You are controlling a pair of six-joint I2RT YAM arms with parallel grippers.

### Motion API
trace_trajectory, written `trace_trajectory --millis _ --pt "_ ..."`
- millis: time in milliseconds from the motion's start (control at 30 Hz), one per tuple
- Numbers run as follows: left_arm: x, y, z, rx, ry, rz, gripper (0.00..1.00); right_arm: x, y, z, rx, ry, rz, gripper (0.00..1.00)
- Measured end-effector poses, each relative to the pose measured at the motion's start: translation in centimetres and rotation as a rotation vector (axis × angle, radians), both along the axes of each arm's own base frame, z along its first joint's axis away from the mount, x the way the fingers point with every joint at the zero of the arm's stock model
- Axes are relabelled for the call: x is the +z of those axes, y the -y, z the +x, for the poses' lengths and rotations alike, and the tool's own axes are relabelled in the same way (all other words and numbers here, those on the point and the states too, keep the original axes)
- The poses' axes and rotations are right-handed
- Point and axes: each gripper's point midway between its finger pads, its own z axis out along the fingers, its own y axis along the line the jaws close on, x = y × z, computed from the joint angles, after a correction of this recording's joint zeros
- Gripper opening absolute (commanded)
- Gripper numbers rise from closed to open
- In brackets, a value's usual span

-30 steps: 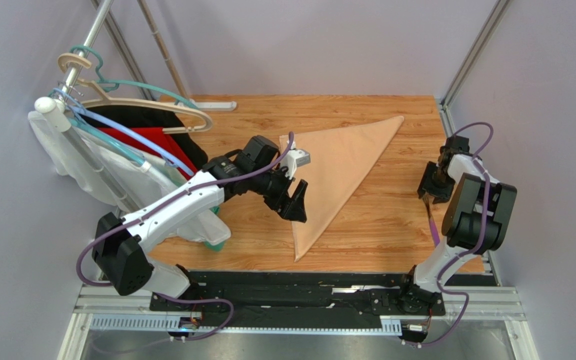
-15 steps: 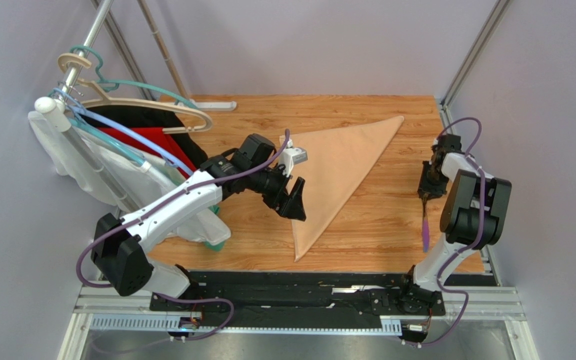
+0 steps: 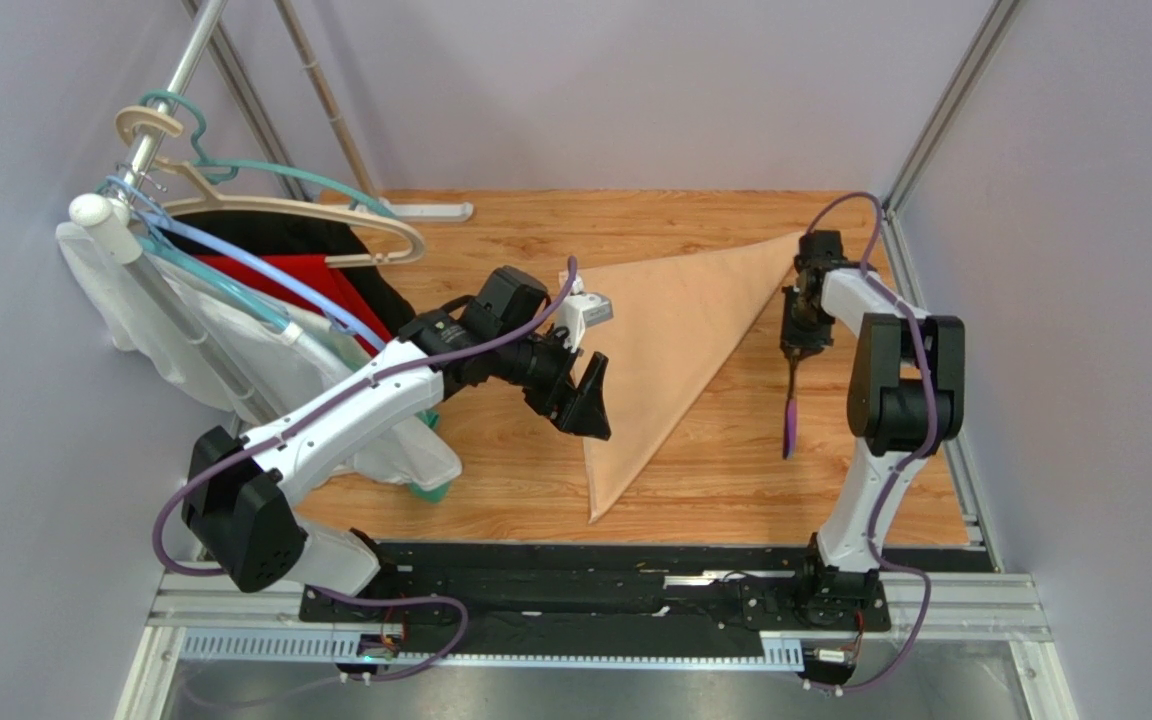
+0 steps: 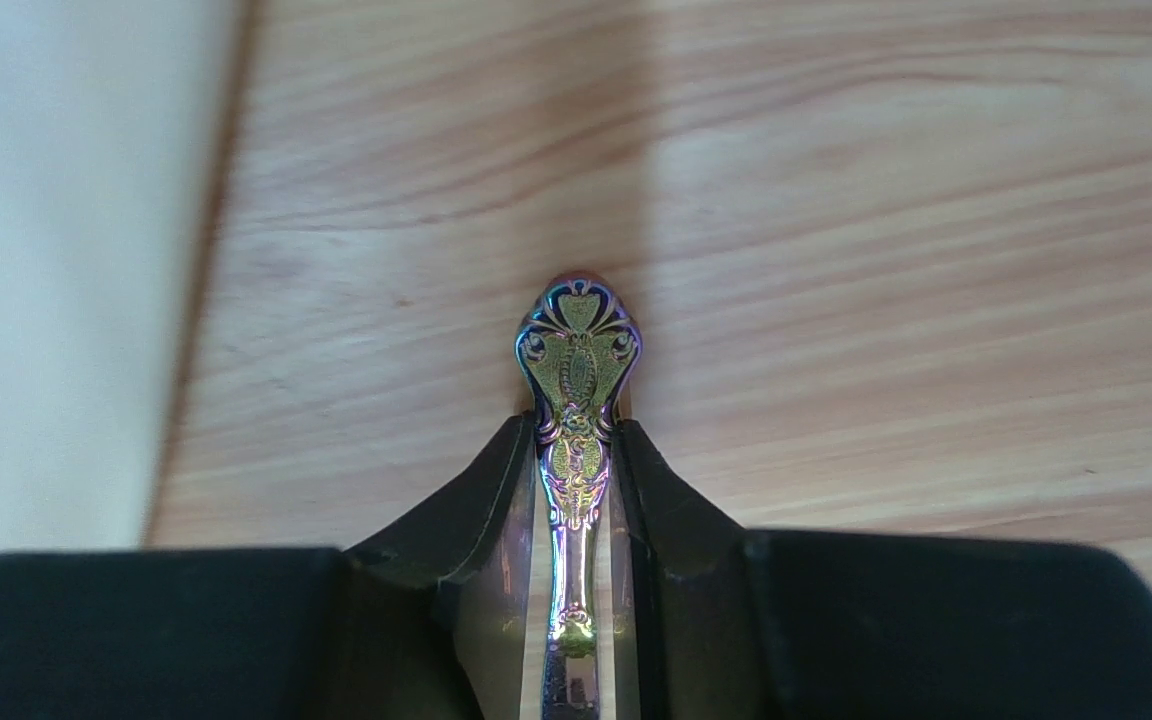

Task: Fold the napkin, place the utensils inside, and roll it up
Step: Grab a utensil with the right arm

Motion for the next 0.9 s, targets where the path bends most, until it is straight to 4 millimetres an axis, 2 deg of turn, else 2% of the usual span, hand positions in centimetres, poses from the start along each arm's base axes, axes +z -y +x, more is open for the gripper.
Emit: trace_trajectory --millis 67,167,267,433,533,733,900 --pt "0.0 0.0 0.0 0.001 0.0 0.001 0.87 0.0 -1.3 0.7 0.01 0.006 -0.001 0.19" --pt "0.0 0.0 0.1 0.003 0.001 0.002 0.87 0.0 -2.5 0.6 0.005 0.007 0.004 0.24" --pt "0.0 0.0 0.1 0.003 0.002 0.002 0.87 0.0 -2.6 0.1 -0.01 0.018 0.009 0.31" --pt "0.0 0.0 0.1 0.003 0.001 0.002 0.87 -0.2 -2.6 -2.2 -0.028 0.0 0.016 0.34" --pt "0.0 0.0 0.1 0.003 0.001 0.002 0.87 -0.2 -2.7 -2.4 -0.033 -0.003 0.02 0.35" --pt "0.0 0.0 0.1 0.003 0.001 0.002 0.87 -0.3 -2.8 -2.5 -0.039 0.009 0.033 0.33" --pt "0.0 0.0 0.1 0.003 0.002 0.002 0.87 -0.3 -3.2 -2.5 -0.038 0.016 0.063 0.22"
